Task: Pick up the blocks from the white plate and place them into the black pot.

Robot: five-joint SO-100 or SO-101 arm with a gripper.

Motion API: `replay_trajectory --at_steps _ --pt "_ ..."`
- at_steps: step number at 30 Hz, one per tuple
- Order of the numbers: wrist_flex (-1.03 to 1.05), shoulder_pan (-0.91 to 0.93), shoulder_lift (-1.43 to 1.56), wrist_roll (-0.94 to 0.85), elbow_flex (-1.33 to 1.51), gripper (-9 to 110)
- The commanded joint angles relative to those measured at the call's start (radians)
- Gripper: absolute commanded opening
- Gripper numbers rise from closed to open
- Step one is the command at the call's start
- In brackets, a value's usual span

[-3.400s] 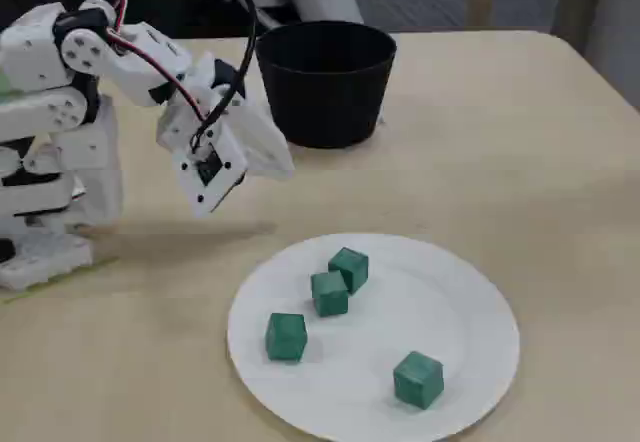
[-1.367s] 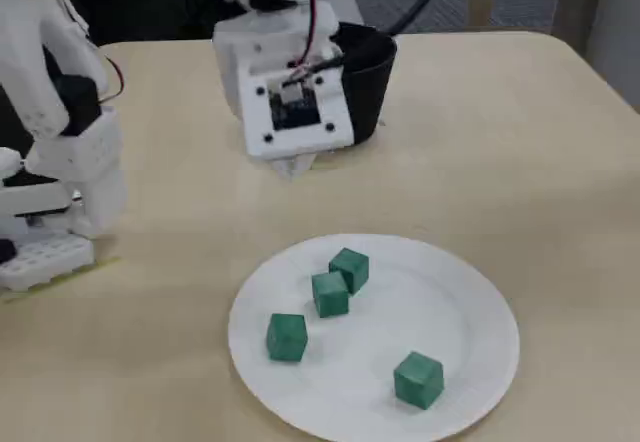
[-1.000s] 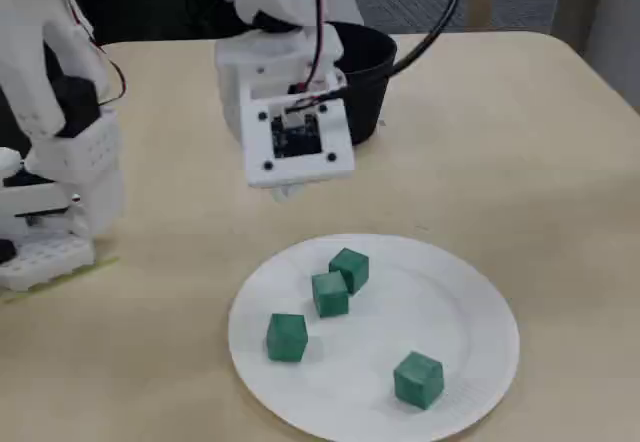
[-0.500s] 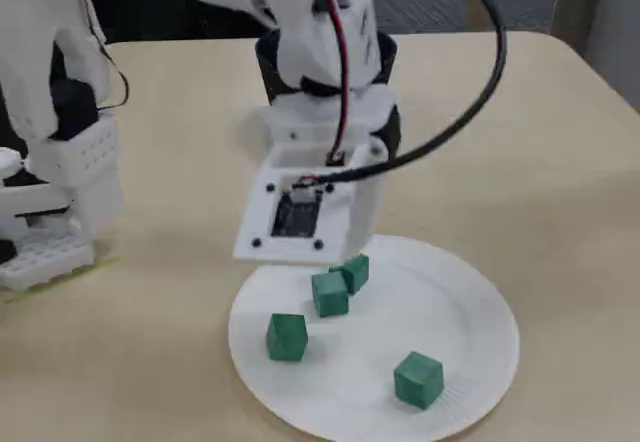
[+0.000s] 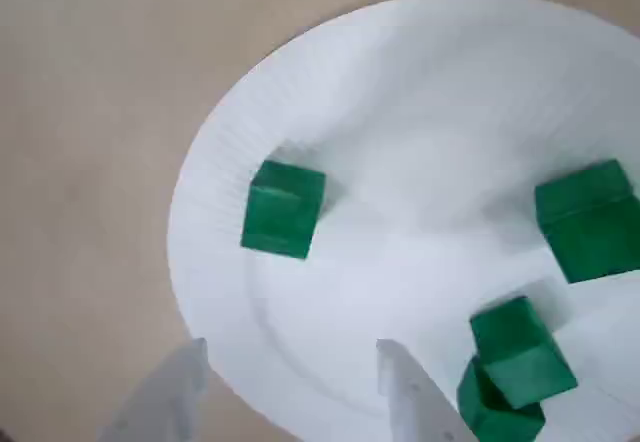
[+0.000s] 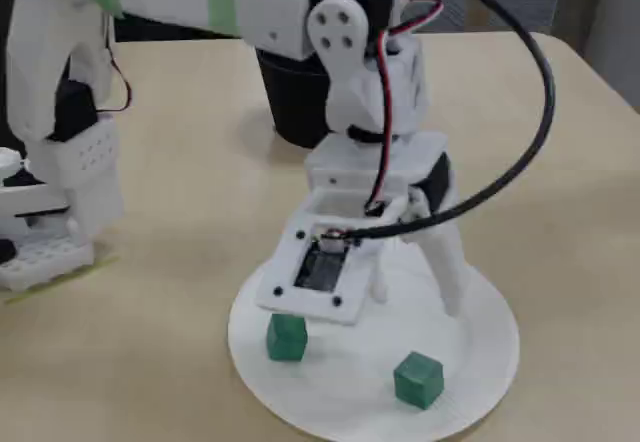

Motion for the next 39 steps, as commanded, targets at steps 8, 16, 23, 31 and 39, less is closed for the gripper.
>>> replay_trajectory --at_steps 8,16,23,31,39 --pt "0.003 0.052 -0.035 0.04 -0.048 31" --pt "-0.074 0.058 -0.092 0.058 -0.048 30" --pt "-0.161 0.051 -0.114 0.084 -0.051 27" --pt "-0.178 0.041 -0.175 0.107 -0.118 24" --pt "-0.183 0.035 -0.233 0.149 -0.169 14"
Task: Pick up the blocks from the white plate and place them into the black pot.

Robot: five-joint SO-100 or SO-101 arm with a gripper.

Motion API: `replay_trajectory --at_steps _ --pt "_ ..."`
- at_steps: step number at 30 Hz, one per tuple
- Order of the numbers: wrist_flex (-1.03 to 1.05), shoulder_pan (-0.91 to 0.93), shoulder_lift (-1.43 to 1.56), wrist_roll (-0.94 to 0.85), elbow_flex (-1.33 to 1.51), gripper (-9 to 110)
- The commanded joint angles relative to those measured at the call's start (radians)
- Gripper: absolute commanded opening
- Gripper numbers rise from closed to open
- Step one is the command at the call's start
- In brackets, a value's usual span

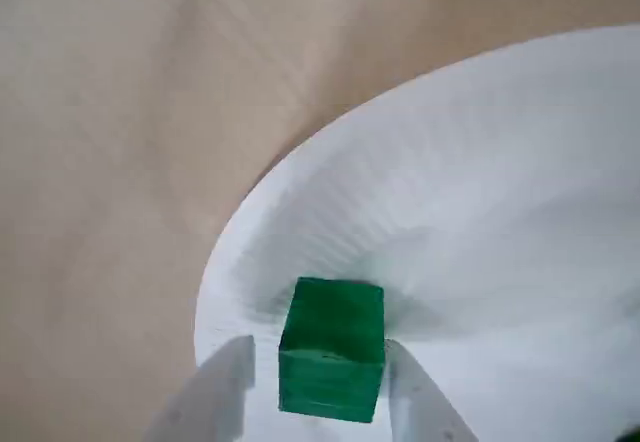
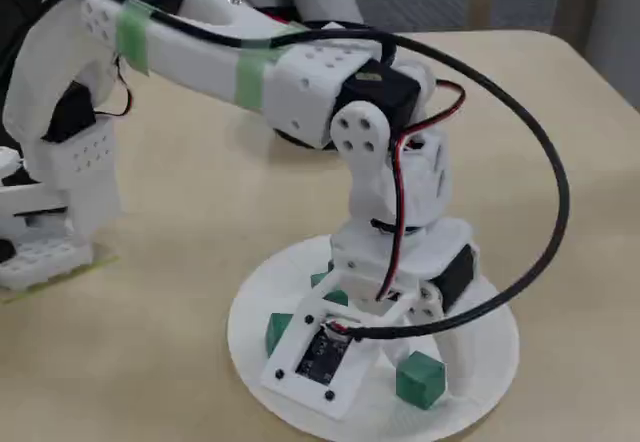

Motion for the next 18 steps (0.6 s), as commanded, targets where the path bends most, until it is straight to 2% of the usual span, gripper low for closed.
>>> replay_trajectory --at_steps 1,6,12,18 --pt "-0.015 -0.012 0.003 0.017 -0.048 12" --pt "-0.028 -0.021 -0.025 0.032 -0.071 -2" --pt "0.029 -0.032 -0.014 0.023 -0.156 -2" --pt "0.222 -0.11 -0.012 -0.1 -0.454 -2"
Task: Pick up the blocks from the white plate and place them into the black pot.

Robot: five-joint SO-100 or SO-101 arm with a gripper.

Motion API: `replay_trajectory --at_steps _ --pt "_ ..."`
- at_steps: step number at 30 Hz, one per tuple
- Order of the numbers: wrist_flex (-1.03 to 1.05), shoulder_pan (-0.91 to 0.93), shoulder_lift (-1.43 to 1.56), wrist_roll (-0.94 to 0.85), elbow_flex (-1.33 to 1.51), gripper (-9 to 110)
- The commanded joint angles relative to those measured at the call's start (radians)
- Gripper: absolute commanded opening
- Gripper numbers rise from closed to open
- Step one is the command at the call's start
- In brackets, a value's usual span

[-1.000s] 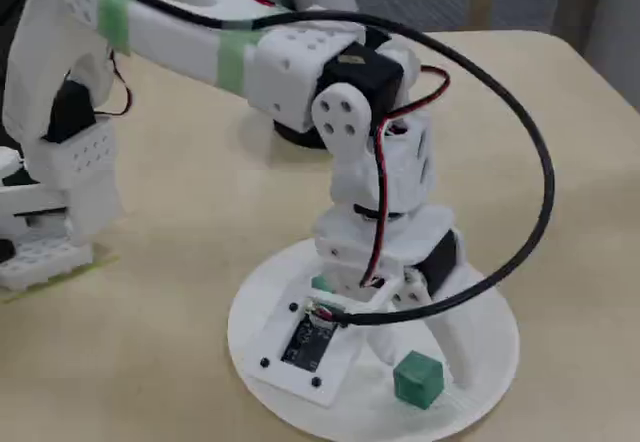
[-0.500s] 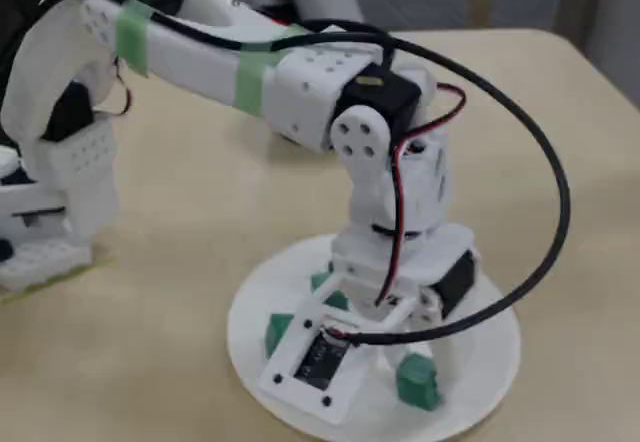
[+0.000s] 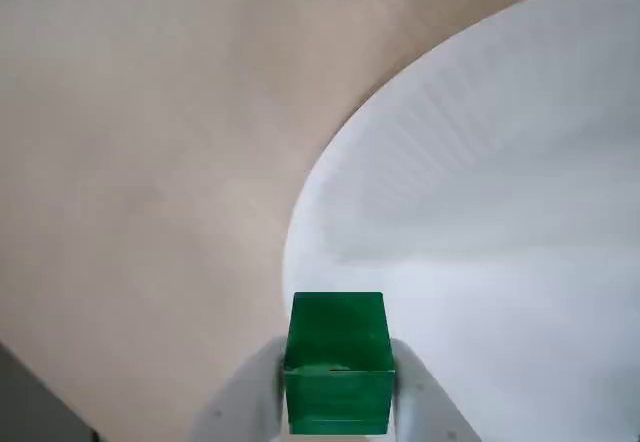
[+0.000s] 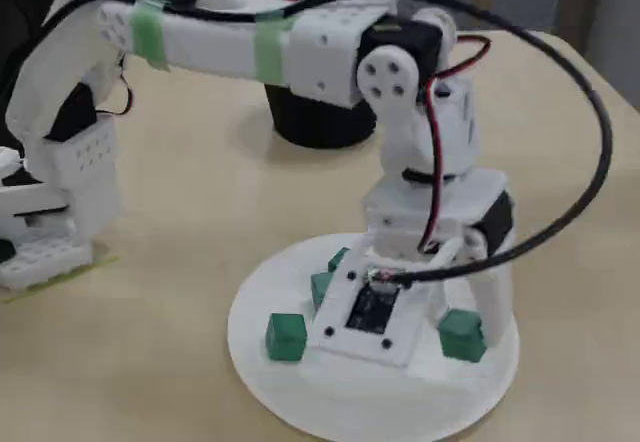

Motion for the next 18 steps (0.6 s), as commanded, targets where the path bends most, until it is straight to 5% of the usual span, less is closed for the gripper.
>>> replay_trajectory --at_steps 1,6,18 --pt "0.106 -0.072 0.021 -0.104 -0.229 -2" --pt "0.321 -0.252 0.043 -0.282 -0.485 -2" --pt "0.324 -0.805 0.607 -0.225 0.161 -2"
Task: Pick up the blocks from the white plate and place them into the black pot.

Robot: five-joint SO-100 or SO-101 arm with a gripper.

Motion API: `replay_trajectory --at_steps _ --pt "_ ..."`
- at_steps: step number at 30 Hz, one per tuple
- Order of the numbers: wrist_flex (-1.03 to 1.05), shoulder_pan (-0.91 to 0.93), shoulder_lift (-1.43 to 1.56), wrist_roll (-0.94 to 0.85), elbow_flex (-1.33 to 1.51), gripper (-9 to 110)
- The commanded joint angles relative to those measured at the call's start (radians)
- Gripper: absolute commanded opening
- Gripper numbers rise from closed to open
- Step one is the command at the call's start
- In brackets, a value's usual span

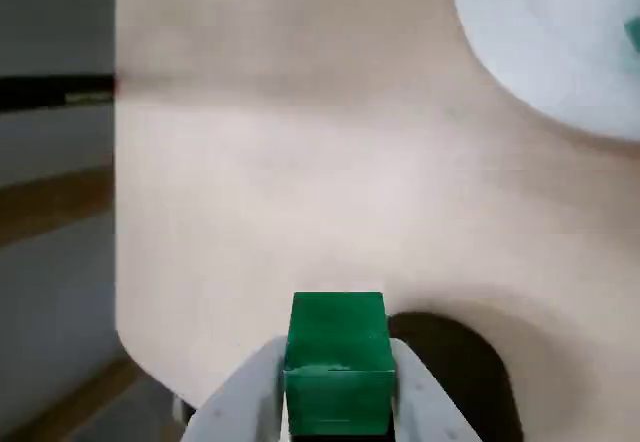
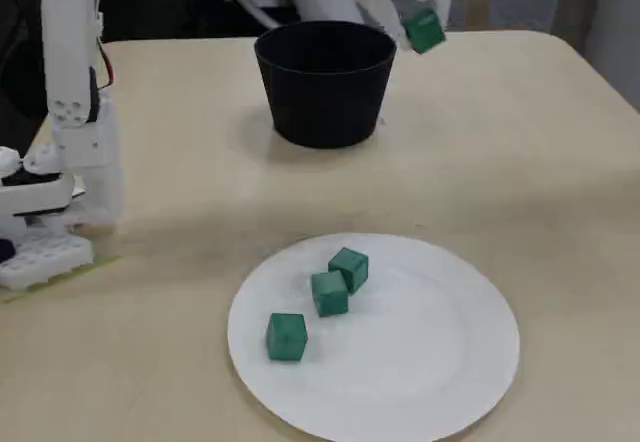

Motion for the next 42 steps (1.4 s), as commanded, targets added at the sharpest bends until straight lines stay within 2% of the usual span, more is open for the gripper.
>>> replay_trajectory --at_steps 1,7,13,21,30,31,33,35,40,42 --pt "0.003 -0.172 0.124 0.034 0.11 -2" --pt "-0.015 -0.425 0.153 0.074 0.173 -2" --pt "-0.183 -0.574 0.127 0.115 0.233 -2" --pt "-0.514 -0.557 0.256 0.146 0.552 -2" --pt "-0.538 -0.486 0.199 0.146 0.584 -2" --pt "-0.538 -0.482 0.198 0.149 0.584 1" --pt "-0.534 -0.48 0.206 0.12 0.591 22" --pt "-0.523 -0.474 0.207 0.115 0.591 28" --pt "-0.514 -0.465 0.207 0.118 0.597 29" --pt "-0.508 -0.457 0.207 0.118 0.598 21"
